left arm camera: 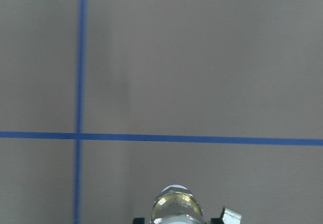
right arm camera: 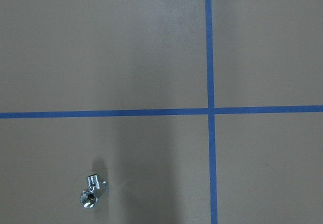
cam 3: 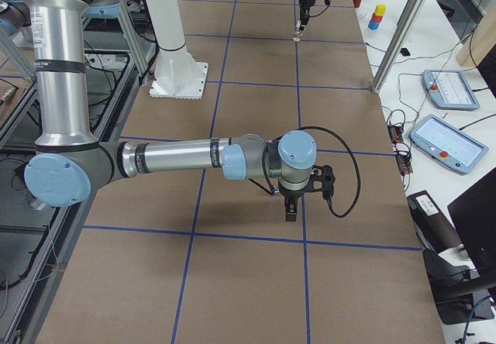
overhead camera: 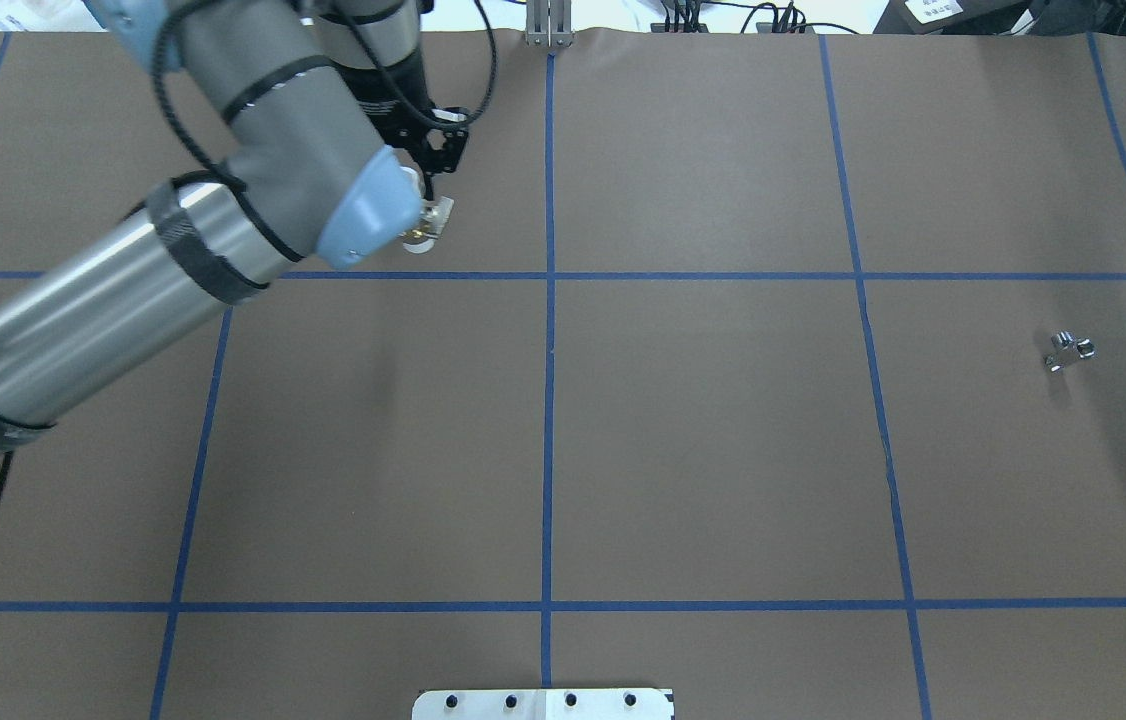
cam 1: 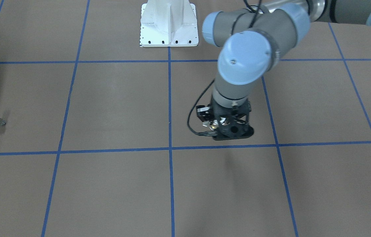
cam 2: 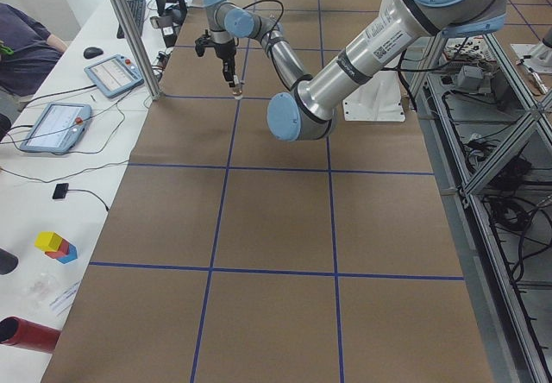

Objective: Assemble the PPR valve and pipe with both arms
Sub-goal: 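Lift the valve with the left gripper and carry it to the table center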

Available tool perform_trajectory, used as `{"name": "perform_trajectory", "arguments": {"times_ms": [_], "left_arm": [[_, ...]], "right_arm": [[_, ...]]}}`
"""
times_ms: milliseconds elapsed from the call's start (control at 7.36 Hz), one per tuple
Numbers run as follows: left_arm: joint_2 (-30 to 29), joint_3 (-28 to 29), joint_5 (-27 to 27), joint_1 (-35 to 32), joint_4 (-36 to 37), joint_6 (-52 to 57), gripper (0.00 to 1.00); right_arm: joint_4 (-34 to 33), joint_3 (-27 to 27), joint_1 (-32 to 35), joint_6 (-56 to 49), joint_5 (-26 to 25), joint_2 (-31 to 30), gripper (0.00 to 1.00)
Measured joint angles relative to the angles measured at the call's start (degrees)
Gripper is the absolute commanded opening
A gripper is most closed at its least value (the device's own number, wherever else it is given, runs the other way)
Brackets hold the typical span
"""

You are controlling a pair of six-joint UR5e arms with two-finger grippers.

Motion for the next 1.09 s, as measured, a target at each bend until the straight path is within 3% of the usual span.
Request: {"name": "perform_trajectory", "arguments": {"times_ms": [408, 1087], "left_arm": [[-3.76, 10.3, 4.16, 6.18, -11.68, -3.9, 0.0], [-4.03, 12.33, 5.28, 10.39, -15.42, -4.15, 0.0]], "right_arm": [[0.07, 0.23, -0.06, -0.03, -0.06, -0.01, 0.99], [0.09, 0.07, -0.43, 0.02, 0.3, 0.07, 0.99]]}}
